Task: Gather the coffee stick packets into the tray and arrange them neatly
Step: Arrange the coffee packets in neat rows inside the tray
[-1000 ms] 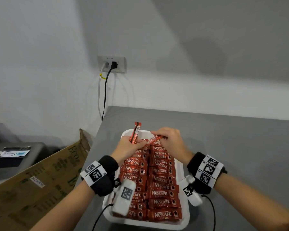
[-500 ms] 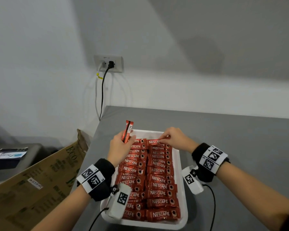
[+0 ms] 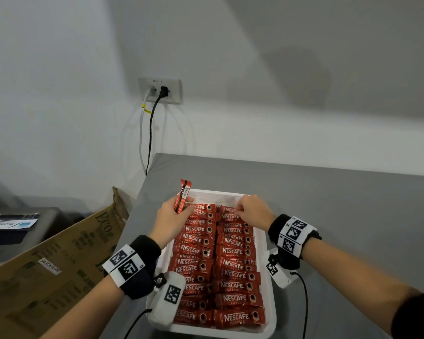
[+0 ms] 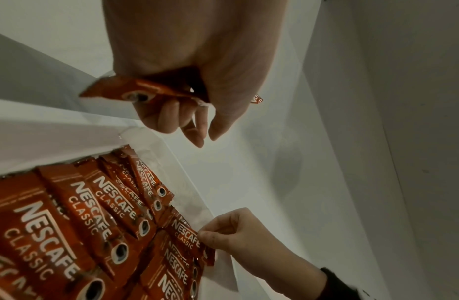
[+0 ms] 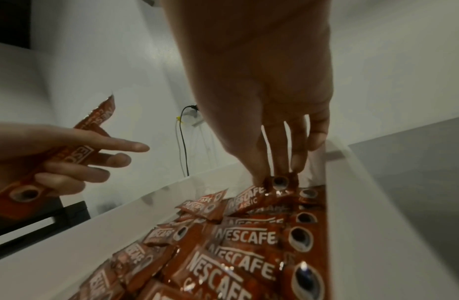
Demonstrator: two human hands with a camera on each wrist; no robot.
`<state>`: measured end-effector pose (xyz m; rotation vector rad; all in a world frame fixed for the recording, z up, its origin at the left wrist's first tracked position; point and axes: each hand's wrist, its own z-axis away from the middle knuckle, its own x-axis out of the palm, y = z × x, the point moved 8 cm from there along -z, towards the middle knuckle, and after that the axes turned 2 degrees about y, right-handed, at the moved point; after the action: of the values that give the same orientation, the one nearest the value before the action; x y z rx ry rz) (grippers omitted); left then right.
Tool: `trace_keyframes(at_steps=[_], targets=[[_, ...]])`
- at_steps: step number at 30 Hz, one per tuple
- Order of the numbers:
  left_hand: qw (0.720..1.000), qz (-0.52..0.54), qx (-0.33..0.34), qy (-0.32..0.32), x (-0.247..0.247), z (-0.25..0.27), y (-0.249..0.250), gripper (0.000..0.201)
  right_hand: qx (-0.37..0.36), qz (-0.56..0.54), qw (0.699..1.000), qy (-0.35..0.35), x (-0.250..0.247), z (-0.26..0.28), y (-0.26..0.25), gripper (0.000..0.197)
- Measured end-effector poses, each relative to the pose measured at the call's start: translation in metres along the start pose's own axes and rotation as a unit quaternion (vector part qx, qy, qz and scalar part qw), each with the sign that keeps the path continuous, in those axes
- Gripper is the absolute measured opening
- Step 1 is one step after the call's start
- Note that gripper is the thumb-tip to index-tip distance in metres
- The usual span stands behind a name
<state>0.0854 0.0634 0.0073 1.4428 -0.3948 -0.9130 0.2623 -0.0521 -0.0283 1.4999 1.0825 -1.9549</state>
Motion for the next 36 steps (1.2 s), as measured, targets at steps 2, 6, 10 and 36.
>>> trace_keyframes(at_steps=[2,6,10,36], targets=[[1.000,0.007,-0.002,-0.001,0.001,-0.001,0.000,0.006,0.002,0.042,0.999,0.005,0.000,0.001,0.000,0.019],[1.000,0.019,-0.005,-0.003,0.004,0.000,0.000,0.010,0.016,0.068,0.997,0.017,-0.004,0.000,0.003,0.019],[1.000,0.026,-0.002,-0.003,0.004,0.001,0.002,0.009,0.018,0.086,0.996,0.005,-0.003,-0.001,0.005,0.019],[0.997,0.063,-0.028,-0.036,0.012,0.000,-0.001,0.021,-0.036,-0.356,0.927,0.117,-0.053,0.045,-0.043,0.009]])
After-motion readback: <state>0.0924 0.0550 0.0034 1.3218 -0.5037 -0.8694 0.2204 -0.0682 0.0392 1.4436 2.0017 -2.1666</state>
